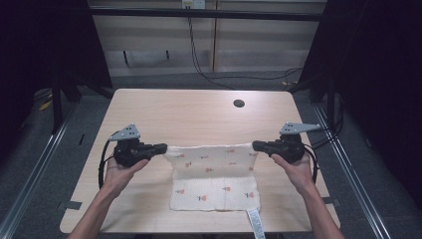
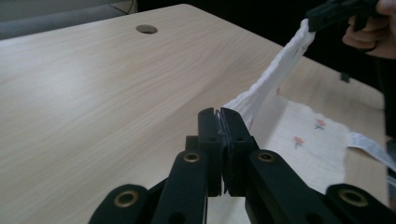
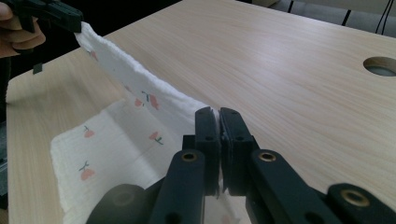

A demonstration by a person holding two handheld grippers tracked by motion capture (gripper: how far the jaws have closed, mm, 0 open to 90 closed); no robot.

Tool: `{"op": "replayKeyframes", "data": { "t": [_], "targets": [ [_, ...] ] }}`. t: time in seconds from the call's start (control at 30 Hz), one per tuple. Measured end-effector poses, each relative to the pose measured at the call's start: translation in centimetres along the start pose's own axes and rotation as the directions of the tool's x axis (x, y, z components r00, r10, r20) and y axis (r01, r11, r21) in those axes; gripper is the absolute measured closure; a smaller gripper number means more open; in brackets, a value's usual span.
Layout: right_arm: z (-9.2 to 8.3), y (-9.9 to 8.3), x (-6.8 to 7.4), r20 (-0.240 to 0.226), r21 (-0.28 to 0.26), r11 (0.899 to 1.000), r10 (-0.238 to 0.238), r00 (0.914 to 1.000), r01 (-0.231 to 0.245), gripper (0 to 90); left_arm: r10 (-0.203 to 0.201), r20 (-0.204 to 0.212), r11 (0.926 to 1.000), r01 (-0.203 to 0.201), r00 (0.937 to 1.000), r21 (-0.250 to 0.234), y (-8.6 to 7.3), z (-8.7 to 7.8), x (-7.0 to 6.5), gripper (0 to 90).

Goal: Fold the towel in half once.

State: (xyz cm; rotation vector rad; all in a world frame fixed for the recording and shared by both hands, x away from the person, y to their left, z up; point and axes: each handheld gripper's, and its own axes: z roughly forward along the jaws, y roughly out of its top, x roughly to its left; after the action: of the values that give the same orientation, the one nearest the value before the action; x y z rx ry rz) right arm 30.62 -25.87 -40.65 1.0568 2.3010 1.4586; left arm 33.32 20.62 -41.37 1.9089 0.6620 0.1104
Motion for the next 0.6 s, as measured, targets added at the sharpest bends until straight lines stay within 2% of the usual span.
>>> {"op": "replayKeyframes", "data": {
  "t": [0.13,0.17,0.23,0.27,0.43,0.5,0.6],
  "targets": [
    [-0.5,-0.2,0.6,-0.006,-0.003,1.000,-0.018,0.9998,0.018,87.3,-0.009,-0.001,0.9999,0.009,1.0000,-0.007,-0.7,-0.2,-0.3,88.2],
    [-0.6,-0.6,0.7,-0.015,-0.003,1.000,-0.014,0.9998,0.014,87.3,0.000,-0.001,1.0000,0.000,1.0000,-0.004,-0.9,-0.2,-0.5,88.2],
    [-0.6,-0.9,0.8,-0.014,0.007,1.000,-0.016,0.9998,0.017,87.3,0.008,0.008,0.9999,-0.008,0.9999,0.012,-1.3,-0.3,-0.8,88.2],
    [-0.5,-1.4,1.0,-0.022,0.019,1.000,-0.012,0.9997,0.012,87.4,-0.004,0.012,0.9998,0.004,0.9999,0.019,-1.8,-0.6,-0.8,88.2],
    [-0.2,-2.0,1.8,-0.028,0.048,0.999,-0.013,0.9995,0.014,87.3,-0.005,0.008,0.9986,0.005,1.0000,0.053,-2.6,-0.6,-0.6,88.2],
    [-0.1,-2.3,2.4,-0.027,0.070,0.997,-0.014,0.9995,0.016,87.3,-0.004,0.012,0.9983,0.003,0.9999,0.058,-2.8,-0.6,-0.9,88.2],
    [-0.3,-2.5,2.6,-0.030,0.071,0.997,-0.015,0.9994,0.017,87.3,0.001,0.013,0.9977,-0.002,0.9999,0.067,-2.8,-0.8,-1.3,88.2]
  ]
}}
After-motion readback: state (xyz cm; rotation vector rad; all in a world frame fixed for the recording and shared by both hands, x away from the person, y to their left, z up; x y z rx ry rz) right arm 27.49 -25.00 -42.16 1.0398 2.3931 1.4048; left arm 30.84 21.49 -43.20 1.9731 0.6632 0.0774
